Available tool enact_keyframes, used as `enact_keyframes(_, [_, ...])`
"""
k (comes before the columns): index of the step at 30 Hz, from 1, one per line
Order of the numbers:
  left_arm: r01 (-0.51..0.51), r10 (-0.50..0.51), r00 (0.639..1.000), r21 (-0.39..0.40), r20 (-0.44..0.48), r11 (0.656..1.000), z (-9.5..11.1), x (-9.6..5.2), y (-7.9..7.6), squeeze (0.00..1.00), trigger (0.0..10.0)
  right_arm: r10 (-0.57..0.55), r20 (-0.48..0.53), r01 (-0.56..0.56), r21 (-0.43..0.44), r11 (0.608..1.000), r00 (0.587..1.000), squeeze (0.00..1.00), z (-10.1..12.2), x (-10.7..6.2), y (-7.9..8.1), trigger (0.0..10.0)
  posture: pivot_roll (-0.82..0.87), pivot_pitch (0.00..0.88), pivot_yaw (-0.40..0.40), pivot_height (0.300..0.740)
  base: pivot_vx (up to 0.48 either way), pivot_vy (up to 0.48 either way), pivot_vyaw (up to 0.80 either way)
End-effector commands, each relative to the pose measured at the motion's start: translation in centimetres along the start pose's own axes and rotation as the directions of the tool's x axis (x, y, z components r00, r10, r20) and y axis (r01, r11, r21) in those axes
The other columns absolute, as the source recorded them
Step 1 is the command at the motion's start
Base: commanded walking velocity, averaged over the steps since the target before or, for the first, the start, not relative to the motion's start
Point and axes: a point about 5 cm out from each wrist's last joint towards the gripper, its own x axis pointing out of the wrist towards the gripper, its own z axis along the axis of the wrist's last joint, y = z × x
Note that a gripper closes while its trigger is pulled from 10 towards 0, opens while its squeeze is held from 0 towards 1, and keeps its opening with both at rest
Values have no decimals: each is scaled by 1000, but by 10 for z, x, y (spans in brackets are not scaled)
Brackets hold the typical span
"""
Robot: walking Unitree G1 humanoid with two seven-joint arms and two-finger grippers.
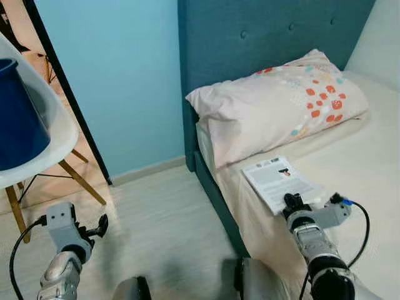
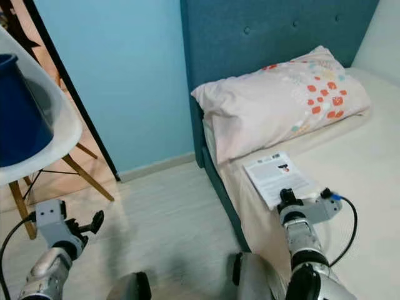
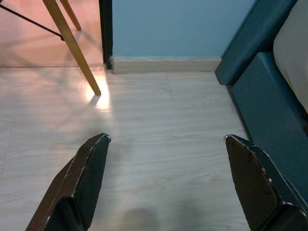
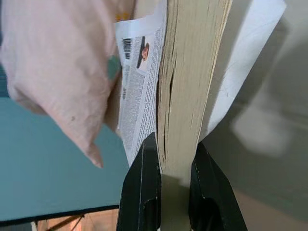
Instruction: Clean up the room
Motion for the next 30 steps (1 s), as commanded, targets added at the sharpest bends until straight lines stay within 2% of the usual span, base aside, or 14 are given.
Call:
enact_keyframes(1, [-17, 17, 1000, 7, -26, 1000, -4, -4, 8, 0, 10000, 14, -38, -15, -26, 1000, 999, 506, -6, 1, 4, 10000, 16, 153, -6, 541, 0, 0, 0])
enact_keyframes(3, [-16, 17, 1000, 5, -26, 1000, -4, -5, 7, 0, 10000, 16, -37, -17, -30, 999, 999, 533, -4, 2, 5, 10000, 16, 153, -6, 541, 0, 0, 0])
enact_keyframes(4, [-15, 15, 1000, 2, -27, 1000, -5, -5, 5, 0, 10000, 15, -34, -17, -41, 999, 999, 612, -2, 2, 6, 10000, 13, 152, -8, 541, 0, 0, 0])
enact_keyframes(5, [-11, 11, 1000, -2, -29, 1000, -6, -5, 3, 0, 10000, 12, -25, -13, -52, 999, 1000, 804, 2, 3, 5, 10000, 5, 147, -11, 541, 0, 0, 0])
enact_keyframes(6, [-11, 11, 1000, -2, -29, 1000, -6, -5, 3, 0, 10000, 12, -25, -13, -52, 999, 1000, 804, 2, 3, 5, 10000, 5, 147, -11, 541, 0, 0, 0])
enact_keyframes(7, [-6, 6, 999, -5, -31, 1000, -7, -5, 0, 0, 10000, 4, -19, -5, -68, 998, 1000, 949, 5, 2, 4, 10000, 3, 146, -13, 541, 0, 0, 0])
enact_keyframes(8, [-1, 1, 999, -11, -32, 1000, -8, -4, -3, 0, 10000, -9, -10, 9, -86, 996, 1000, 1000, 9, 2, 1, 10000, 0, 142, -17, 541, 0, 0, 0])
enact_keyframes(12, [8, -8, 999, -17, -34, 1000, -9, -4, -7, 0, 10000, -42, 15, 43, -130, 991, 999, 1000, 17, -1, -6, 10000, -4, 138, -20, 541, 0, 0, 0])
enact_keyframes(13, [16, -17, 999, -27, -37, 1000, -10, -3, -10, 0, 10000, -93, 69, 104, -170, 980, 993, 1000, 31, -4, -14, 10000, -23, 123, -23, 541, 0, 0, 0])
enact_keyframes(17, [28, -30, 999, -37, -45, 999, -12, -2, -14, 0, 10000, -132, 111, 152, -189, 970, 985, 1000, 42, -7, -21, 10000, -35, 115, -22, 541, 0, 0, 0])
enact_keyframes(18, [51, -53, 997, -44, -57, 998, -14, -2, -18, 0, 10000, -177, 121, 198, -201, 959, 977, 1000, 49, -10, -28, 10000, -46, 105, -22, 541, 0, 0, 0])
enact_keyframes(22, [110, -114, 990, -55, -88, 992, -21, 0, -30, 0, 10000, -284, 65, 291, -268, 918, 957, 1000, 51, -19, -48, 10000, -68, 76, -32, 541, 0, 0, 0])
enact_keyframes(25, [118, -123, 988, -60, -92, 991, -22, 1, -34, 0, 10000, -317, 48, 318, -281, 906, 947, 1000, 48, -22, -55, 10000, -71, 60, -37, 541, 0, 0, 0])
enact_keyframes(30, [115, -121, 988, -65, -100, 991, -22, 3, -37, 0, 10000, -282, 75, 291, -275, 916, 957, 1000, 51, -21, -50, 10000, -74, 43, -37, 541, 0, 0, 0])
